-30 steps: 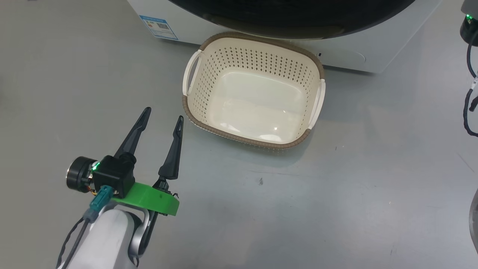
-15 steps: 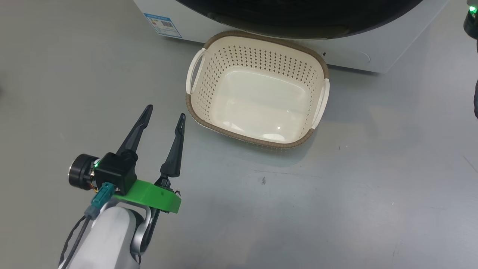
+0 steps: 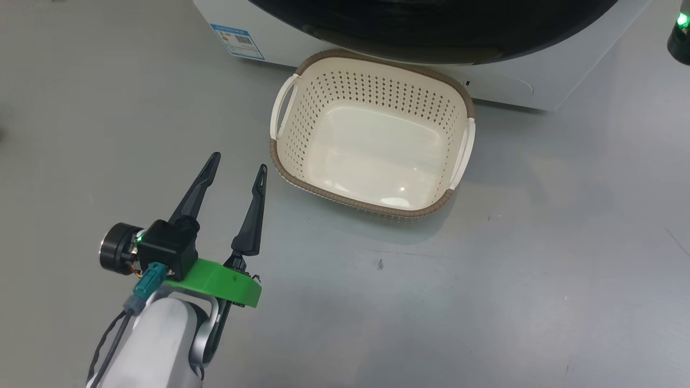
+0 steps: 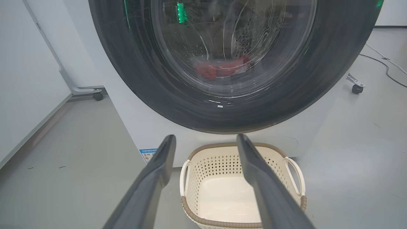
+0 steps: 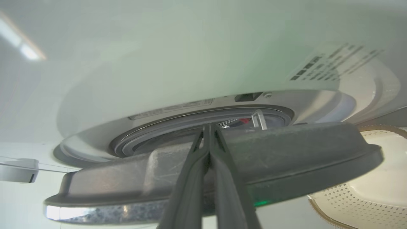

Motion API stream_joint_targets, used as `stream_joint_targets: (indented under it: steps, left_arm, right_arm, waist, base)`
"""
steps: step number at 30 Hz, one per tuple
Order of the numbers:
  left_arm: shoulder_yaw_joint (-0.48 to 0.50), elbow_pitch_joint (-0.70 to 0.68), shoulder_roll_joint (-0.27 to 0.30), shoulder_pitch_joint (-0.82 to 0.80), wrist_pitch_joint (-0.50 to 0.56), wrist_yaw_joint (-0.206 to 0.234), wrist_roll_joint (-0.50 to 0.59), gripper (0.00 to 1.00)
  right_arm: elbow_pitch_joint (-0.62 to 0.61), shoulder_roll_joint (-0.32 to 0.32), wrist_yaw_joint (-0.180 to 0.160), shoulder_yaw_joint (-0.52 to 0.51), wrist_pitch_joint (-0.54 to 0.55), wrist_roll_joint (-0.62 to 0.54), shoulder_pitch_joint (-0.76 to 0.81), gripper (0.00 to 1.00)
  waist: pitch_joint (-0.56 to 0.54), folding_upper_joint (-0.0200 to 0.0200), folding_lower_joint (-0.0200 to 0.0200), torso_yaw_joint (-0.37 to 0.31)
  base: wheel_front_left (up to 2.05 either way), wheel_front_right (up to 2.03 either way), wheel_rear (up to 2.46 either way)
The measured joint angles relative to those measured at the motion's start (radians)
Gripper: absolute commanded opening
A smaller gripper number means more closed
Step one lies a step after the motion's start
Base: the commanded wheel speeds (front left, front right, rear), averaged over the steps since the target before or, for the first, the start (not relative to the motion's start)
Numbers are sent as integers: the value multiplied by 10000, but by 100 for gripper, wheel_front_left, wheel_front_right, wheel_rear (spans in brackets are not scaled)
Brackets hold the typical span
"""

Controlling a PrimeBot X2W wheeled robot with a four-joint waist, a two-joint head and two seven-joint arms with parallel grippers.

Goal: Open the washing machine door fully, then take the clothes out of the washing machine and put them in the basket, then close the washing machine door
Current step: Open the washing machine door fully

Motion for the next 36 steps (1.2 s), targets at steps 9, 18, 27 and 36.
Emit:
stream_joint_targets:
  steps: [9,18,27,36]
  left_arm:
    - [63,102,-58,2,0,-12,52,100]
    - [107,199,-61,15,0,-50,174,100]
    - [69,382,-58,172,0,-130,278,100]
    - [56,516,-59,447,0,-171,435,100]
  right_arm:
    - [334,33,-4,27,579,328,55,0]
    - [495,142,109,190,1158,466,460,0]
    - [644,476,453,428,1747,596,1088,0]
    - [708,757,842,731,2374,763,1884,0]
  waist:
    - [-223,0,0,-126]
    - [-561,0,0,-267]
    - [-945,0,0,-437]
    - [-1421,0,0,-554]
  base:
    - [0,0,0]
    - [0,0,0]
    - [0,0,0]
    - [0,0,0]
